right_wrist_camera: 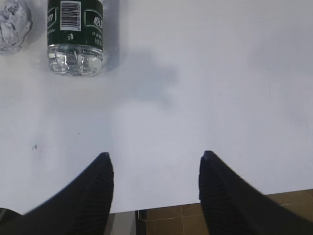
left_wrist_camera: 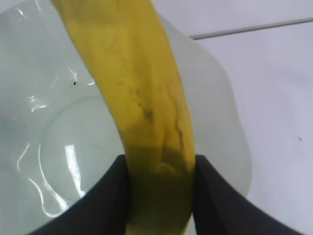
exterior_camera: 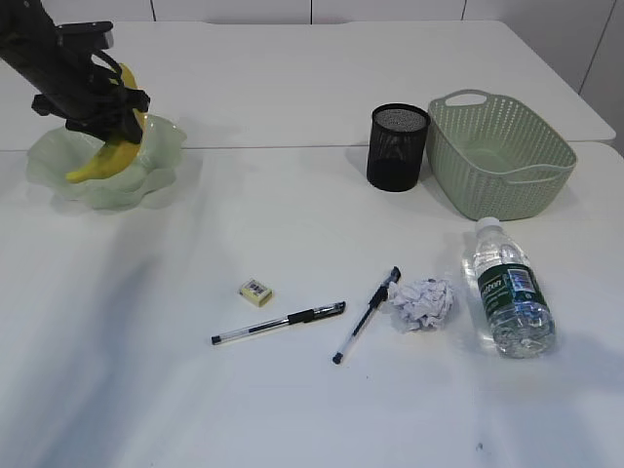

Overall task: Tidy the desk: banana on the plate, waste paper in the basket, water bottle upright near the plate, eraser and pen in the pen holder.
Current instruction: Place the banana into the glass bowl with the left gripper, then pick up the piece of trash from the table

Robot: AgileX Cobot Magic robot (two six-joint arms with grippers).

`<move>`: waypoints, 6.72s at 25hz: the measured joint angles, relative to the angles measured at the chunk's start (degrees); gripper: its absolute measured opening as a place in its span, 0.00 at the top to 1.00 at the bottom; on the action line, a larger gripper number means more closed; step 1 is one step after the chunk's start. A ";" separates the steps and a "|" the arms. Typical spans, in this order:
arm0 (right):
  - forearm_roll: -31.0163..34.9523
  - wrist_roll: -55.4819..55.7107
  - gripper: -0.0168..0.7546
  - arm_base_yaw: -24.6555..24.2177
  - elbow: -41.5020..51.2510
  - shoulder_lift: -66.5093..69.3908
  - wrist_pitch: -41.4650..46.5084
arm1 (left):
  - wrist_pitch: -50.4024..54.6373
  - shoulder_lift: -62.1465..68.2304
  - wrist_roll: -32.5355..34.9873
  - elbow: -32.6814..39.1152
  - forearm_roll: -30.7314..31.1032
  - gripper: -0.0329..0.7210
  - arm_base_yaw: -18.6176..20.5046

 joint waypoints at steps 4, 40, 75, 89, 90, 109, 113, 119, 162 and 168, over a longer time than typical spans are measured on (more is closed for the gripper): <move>0.00 0.00 0.43 0.00 0.00 0.00 -0.07 | 0.10 1.08 0.13 0.00 0.00 0.63 0.00; 0.00 0.00 0.43 0.00 0.00 0.00 -0.97 | 2.84 3.23 0.27 0.00 1.76 0.60 0.00; 10.04 -1.39 0.43 0.00 0.00 2.83 -1.82 | 2.37 3.23 0.27 -3.47 0.53 0.48 0.00; 33.32 -14.83 0.40 0.00 0.00 16.11 -9.02 | 5.98 -4.30 0.31 -10.44 -0.11 0.48 2.01; 34.70 -15.99 0.40 0.00 -0.04 16.97 -9.94 | 6.24 -5.09 0.31 -10.51 -0.11 0.48 2.24; 46.88 -66.82 0.40 0.28 -10.87 30.16 -7.05 | 11.59 -18.93 0.31 -10.65 0.38 0.48 2.36; 46.63 -75.59 0.40 3.09 -12.71 32.59 -7.42 | 14.30 -19.03 0.31 -10.65 0.60 0.48 2.36; 41.53 -80.93 0.40 7.65 -14.10 38.94 -8.30 | 16.09 -19.03 0.31 -10.65 3.07 0.48 2.36; 22.63 -80.66 0.40 12.79 -23.10 52.68 -12.73 | 19.43 -19.03 0.40 -10.65 4.49 0.48 2.36; 22.63 -80.66 0.40 12.79 -23.10 52.82 -15.50 | 19.53 -19.03 0.43 -10.65 4.51 0.48 2.36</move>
